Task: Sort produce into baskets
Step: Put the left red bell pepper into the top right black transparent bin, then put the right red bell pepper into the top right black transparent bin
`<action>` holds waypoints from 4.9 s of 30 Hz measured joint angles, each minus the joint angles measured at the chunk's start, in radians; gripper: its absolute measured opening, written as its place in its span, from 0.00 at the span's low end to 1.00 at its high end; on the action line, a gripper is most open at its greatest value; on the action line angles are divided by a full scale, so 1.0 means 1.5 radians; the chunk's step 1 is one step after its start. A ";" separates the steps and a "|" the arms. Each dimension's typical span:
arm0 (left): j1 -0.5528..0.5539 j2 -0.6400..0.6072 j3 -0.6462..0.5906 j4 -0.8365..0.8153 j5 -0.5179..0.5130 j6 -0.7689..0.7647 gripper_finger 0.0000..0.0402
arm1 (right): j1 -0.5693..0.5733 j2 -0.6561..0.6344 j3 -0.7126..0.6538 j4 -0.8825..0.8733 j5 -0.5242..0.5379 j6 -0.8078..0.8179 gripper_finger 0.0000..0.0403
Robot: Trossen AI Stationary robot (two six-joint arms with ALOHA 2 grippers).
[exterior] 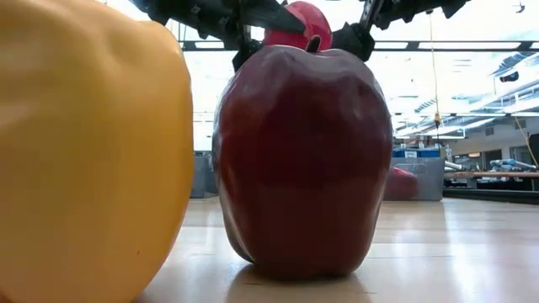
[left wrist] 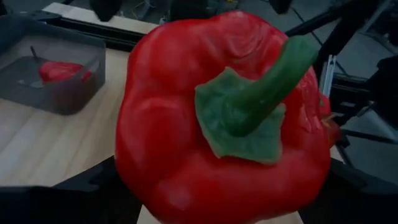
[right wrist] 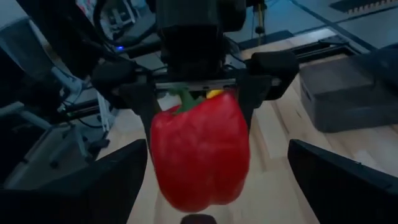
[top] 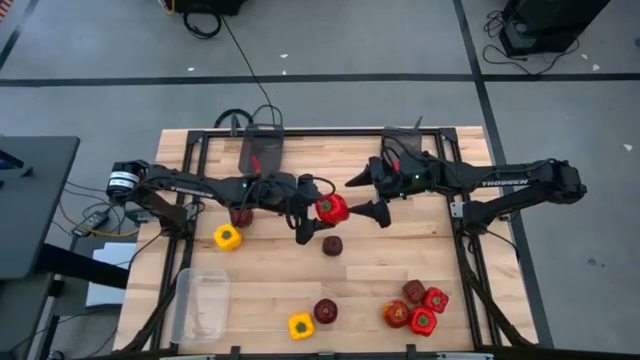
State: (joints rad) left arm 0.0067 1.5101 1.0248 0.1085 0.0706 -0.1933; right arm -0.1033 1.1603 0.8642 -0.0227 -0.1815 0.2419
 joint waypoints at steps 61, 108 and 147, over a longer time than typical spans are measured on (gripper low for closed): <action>0.144 -0.144 0.000 -0.693 -0.098 -0.300 0.98 | -0.485 0.131 0.000 -0.331 0.207 -0.066 0.96; -0.090 0.012 0.000 -0.150 -0.122 -0.158 0.98 | 0.275 -0.131 0.000 -0.668 -0.037 0.474 0.93; -0.228 0.012 0.000 -0.192 -0.173 -0.122 0.98 | 0.741 0.184 0.000 -0.536 0.078 0.689 0.99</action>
State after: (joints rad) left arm -0.3351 1.5288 1.0245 -0.1788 -0.1894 -0.3764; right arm 1.0077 1.4369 0.8642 -0.8274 -0.0653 1.2761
